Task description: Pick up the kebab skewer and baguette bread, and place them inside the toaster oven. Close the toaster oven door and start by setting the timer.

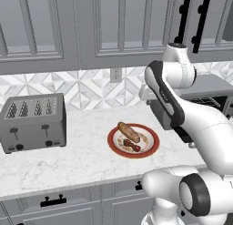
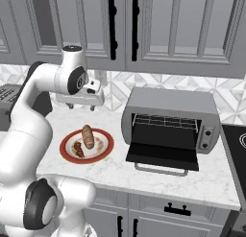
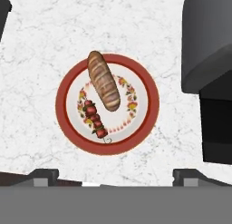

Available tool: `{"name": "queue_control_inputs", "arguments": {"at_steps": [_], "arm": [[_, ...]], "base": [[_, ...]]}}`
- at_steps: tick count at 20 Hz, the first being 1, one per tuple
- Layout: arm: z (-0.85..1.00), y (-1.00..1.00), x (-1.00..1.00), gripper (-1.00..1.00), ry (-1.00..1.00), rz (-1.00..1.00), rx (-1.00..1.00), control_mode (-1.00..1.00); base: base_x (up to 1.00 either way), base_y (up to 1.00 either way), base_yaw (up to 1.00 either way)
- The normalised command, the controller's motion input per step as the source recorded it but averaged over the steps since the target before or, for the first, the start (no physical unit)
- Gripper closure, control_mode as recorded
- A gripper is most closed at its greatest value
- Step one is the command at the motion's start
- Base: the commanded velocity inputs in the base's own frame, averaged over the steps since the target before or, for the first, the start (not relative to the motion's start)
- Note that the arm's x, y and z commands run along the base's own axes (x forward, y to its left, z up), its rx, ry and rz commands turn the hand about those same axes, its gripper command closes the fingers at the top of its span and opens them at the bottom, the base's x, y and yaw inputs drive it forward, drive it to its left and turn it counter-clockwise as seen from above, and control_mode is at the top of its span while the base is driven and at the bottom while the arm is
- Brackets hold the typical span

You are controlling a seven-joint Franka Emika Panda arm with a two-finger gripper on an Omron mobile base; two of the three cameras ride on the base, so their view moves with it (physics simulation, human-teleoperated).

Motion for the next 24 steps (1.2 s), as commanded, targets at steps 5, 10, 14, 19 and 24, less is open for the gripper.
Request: {"name": "queue_control_inputs", "arguments": {"at_steps": [5,10,14,19,24], "arm": [[-0.25,-0.53,-0.49,-1.0,-0.16,0.16,0.0,-1.0],[-0.2,-0.98,-0.29,-1.0,-0.48,0.46,0.01,-1.0],[-0.26,-0.88,-0.04,-1.0,-0.57,0.41,0.0,-1.0],[-0.37,-0.49,-0.2,-1.0,-0.32,0.21,-0.02,-1.0],[-0.15,-0.59,0.23,-1.0,-0.05,0.15,0.0,-1.0]], "base": [[0.0,0.0,0.0],[0.0,0.0,0.0],[0.0,0.0,0.0],[0.0,0.0,0.0],[0.0,0.0,0.0]]}}
